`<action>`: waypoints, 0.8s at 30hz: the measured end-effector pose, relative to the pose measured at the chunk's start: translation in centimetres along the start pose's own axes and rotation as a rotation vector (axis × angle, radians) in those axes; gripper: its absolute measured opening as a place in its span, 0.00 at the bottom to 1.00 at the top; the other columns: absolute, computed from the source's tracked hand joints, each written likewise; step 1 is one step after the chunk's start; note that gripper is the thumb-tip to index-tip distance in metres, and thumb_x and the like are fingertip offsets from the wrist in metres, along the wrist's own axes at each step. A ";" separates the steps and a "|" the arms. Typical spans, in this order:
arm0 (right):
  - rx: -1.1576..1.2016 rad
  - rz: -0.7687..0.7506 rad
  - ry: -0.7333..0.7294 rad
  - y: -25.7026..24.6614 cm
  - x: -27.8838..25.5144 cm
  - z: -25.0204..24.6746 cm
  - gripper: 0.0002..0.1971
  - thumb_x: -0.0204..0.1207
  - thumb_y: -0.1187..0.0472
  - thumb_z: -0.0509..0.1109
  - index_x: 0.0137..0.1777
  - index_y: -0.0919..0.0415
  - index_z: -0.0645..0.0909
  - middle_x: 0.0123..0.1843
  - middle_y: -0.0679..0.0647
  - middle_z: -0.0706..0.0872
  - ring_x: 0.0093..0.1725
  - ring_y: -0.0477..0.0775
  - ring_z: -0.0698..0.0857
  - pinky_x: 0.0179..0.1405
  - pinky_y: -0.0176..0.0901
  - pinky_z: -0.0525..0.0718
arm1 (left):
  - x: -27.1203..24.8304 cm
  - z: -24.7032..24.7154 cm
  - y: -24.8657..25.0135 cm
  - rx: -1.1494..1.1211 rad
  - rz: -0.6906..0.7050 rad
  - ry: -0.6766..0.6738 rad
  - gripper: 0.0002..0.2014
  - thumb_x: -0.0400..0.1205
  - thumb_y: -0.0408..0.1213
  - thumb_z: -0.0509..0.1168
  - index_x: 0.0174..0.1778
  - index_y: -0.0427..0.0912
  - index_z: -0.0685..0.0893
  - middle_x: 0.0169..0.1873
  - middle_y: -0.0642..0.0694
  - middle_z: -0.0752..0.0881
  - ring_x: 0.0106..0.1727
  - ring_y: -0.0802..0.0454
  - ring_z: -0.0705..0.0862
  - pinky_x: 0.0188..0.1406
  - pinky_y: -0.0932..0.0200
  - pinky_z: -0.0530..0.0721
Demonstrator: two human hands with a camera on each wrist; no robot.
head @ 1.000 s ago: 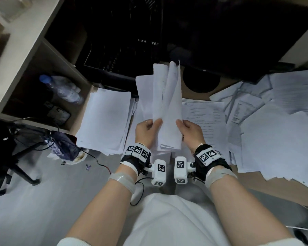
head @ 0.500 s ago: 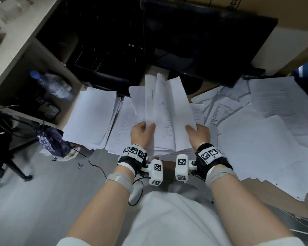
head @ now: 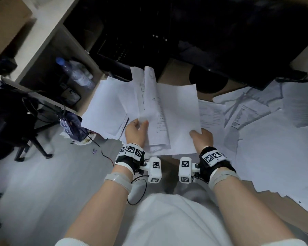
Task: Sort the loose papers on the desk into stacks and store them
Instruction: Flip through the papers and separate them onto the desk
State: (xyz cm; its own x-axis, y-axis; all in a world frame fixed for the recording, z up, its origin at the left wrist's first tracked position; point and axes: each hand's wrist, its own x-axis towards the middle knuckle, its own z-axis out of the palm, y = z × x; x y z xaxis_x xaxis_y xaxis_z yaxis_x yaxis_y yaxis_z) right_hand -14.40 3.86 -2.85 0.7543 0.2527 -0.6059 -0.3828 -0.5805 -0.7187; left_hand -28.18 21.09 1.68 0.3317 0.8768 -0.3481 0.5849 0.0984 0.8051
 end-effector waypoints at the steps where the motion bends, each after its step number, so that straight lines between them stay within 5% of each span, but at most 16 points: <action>1: -0.036 -0.004 -0.024 -0.7 0.0 1.0 0.13 0.79 0.60 0.66 0.58 0.66 0.84 0.57 0.56 0.83 0.59 0.59 0.81 0.62 0.49 0.77 | 0.6 -1.3 0.0 0.006 0.007 0.037 0.19 0.77 0.48 0.70 0.52 0.34 0.89 0.48 0.39 0.92 0.55 0.39 0.89 0.62 0.40 0.86; 3: -0.130 -0.024 -0.105 -2.1 -0.1 3.3 0.11 0.80 0.58 0.64 0.51 0.65 0.83 0.52 0.56 0.81 0.53 0.57 0.79 0.56 0.48 0.76 | 2.0 -4.1 -0.2 0.030 0.004 0.119 0.18 0.80 0.45 0.70 0.51 0.29 0.87 0.49 0.34 0.90 0.54 0.38 0.88 0.59 0.45 0.85; 5: -0.201 -0.024 -0.176 -3.5 0.0 6.3 0.15 0.81 0.59 0.61 0.34 0.64 0.73 0.38 0.59 0.78 0.42 0.58 0.75 0.42 0.47 0.70 | 3.4 -6.7 -0.4 0.050 -0.014 0.179 0.13 0.82 0.39 0.70 0.37 0.35 0.81 0.38 0.37 0.87 0.42 0.44 0.83 0.43 0.56 0.77; 8: -0.283 -0.026 -0.230 -5.4 0.2 10.9 0.15 0.79 0.62 0.61 0.30 0.62 0.67 0.31 0.61 0.73 0.36 0.59 0.72 0.37 0.47 0.67 | 5.9 -10.0 -1.1 0.091 -0.022 0.233 0.17 0.83 0.37 0.69 0.30 0.41 0.72 0.30 0.44 0.78 0.39 0.45 0.77 0.37 0.56 0.67; 11: -0.326 -0.010 -0.217 -7.1 0.1 15.6 0.16 0.73 0.65 0.64 0.27 0.57 0.64 0.28 0.59 0.67 0.32 0.56 0.66 0.33 0.46 0.64 | 9.2 -13.1 -2.0 0.077 -0.049 0.242 0.14 0.83 0.40 0.70 0.36 0.36 0.78 0.38 0.37 0.84 0.45 0.38 0.83 0.44 0.57 0.73; 16: -0.316 0.057 -0.137 -8.9 0.2 23.4 0.19 0.73 0.68 0.64 0.27 0.56 0.58 0.29 0.56 0.61 0.33 0.56 0.61 0.32 0.47 0.60 | 14.5 -17.5 -3.0 0.091 -0.069 0.192 0.13 0.82 0.43 0.73 0.53 0.36 0.86 0.50 0.49 0.81 0.53 0.53 0.77 0.58 0.61 0.72; 20: -0.276 0.112 -0.139 -10.2 0.3 28.4 0.16 0.75 0.68 0.64 0.27 0.60 0.67 0.26 0.55 0.71 0.29 0.58 0.68 0.35 0.45 0.69 | 17.7 -19.5 -4.0 0.056 -0.088 0.131 0.17 0.80 0.43 0.74 0.49 0.30 0.85 0.53 0.39 0.88 0.57 0.45 0.83 0.63 0.54 0.77; 22: -0.244 0.112 -0.200 -10.8 0.4 30.5 0.12 0.76 0.67 0.64 0.30 0.61 0.75 0.32 0.59 0.79 0.35 0.62 0.76 0.38 0.45 0.75 | 18.7 -20.2 -4.3 0.039 -0.111 0.119 0.26 0.80 0.44 0.74 0.59 0.21 0.81 0.64 0.28 0.84 0.67 0.35 0.82 0.70 0.46 0.77; 24: -0.230 0.101 -0.286 -11.2 0.5 31.9 0.09 0.77 0.66 0.65 0.34 0.64 0.75 0.35 0.59 0.80 0.38 0.61 0.80 0.36 0.44 0.76 | 19.6 -20.6 -4.8 0.017 -0.135 0.085 0.32 0.78 0.47 0.75 0.68 0.23 0.79 0.68 0.29 0.82 0.71 0.36 0.80 0.75 0.43 0.75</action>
State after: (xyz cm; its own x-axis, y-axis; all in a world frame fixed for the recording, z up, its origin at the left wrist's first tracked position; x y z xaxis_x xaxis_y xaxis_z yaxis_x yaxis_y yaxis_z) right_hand -26.77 35.13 -5.95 0.5270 0.3720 -0.7641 -0.2940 -0.7638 -0.5746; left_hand -39.78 47.45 0.86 0.1862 0.8928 -0.4101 0.6325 0.2105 0.7454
